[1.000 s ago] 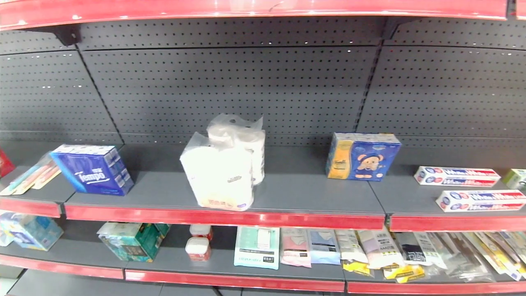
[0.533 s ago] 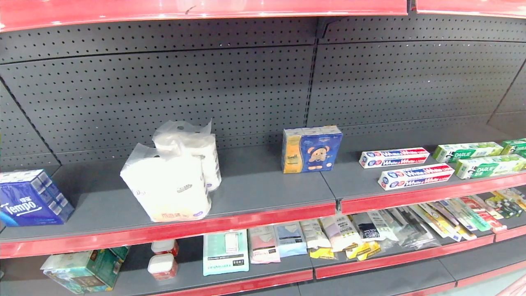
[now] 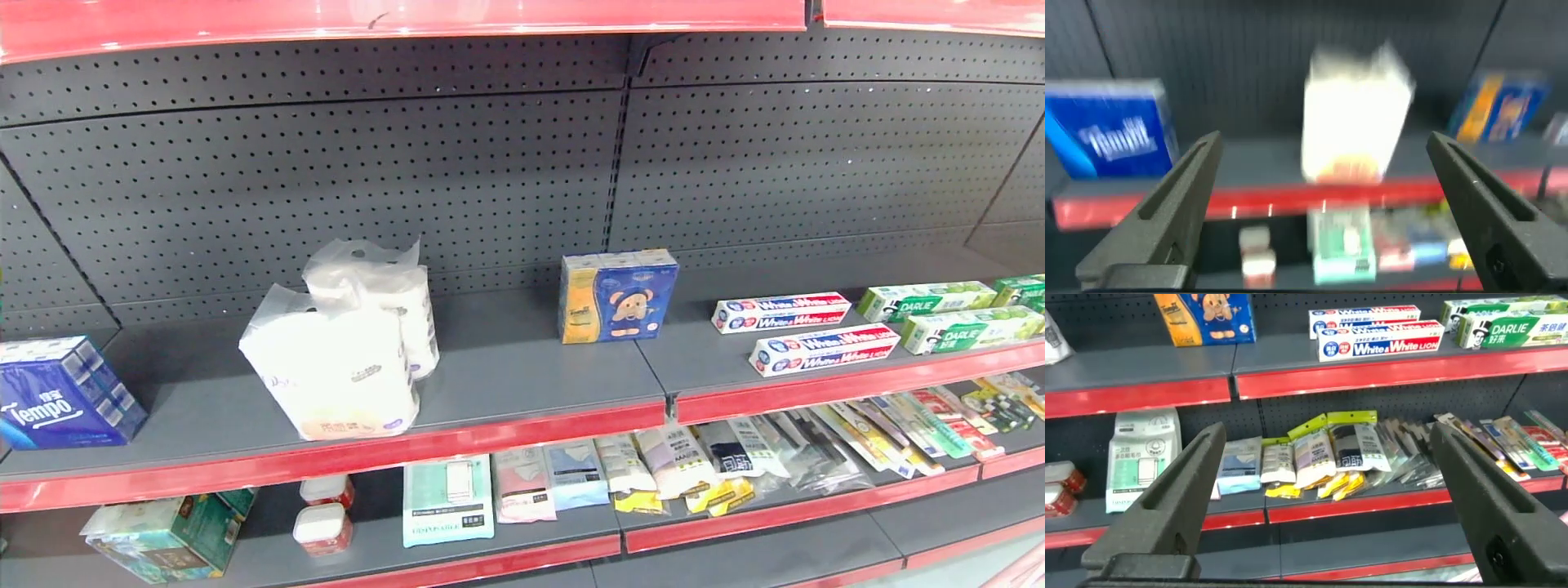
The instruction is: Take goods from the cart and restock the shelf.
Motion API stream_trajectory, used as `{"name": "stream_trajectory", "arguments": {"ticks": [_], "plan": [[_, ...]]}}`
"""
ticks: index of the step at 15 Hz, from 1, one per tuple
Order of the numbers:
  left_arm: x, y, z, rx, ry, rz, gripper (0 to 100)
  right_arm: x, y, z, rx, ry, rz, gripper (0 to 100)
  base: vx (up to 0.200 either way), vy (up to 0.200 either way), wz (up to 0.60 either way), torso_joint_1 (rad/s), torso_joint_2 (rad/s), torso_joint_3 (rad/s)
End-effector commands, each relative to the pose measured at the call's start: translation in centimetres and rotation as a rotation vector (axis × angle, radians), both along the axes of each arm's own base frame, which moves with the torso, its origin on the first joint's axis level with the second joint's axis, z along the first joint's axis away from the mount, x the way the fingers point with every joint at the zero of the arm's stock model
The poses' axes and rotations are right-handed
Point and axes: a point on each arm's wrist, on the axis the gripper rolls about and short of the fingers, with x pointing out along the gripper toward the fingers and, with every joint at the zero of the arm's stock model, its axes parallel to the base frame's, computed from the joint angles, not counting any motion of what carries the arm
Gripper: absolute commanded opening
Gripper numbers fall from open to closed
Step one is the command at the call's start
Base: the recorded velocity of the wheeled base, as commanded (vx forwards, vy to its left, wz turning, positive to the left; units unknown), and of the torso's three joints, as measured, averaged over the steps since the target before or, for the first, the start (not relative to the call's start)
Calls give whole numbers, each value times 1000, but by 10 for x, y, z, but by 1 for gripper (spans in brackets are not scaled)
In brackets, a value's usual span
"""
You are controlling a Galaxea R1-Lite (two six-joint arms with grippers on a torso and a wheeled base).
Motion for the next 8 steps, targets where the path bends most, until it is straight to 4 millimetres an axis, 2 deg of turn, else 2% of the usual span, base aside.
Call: {"name": "stream_trajectory", "arguments": {"ticks": [1, 3, 5, 8], "plan": [[74, 7, 43, -22, 296, 244, 100, 0, 0, 0, 0, 2, 1, 100, 0, 0, 0, 0, 0, 0], [112, 19, 31, -3, 482, 356, 100, 0, 0, 0, 0, 2, 1, 100, 0, 0, 0, 0, 0, 0], [142, 42, 16, -11, 642, 488, 100, 0, 0, 0, 0, 2, 1, 100, 0, 0, 0, 0, 0, 0], [194, 80, -7, -30, 691, 573, 100, 0, 0, 0, 0, 2, 1, 100, 0, 0, 0, 0, 0, 0]]}}
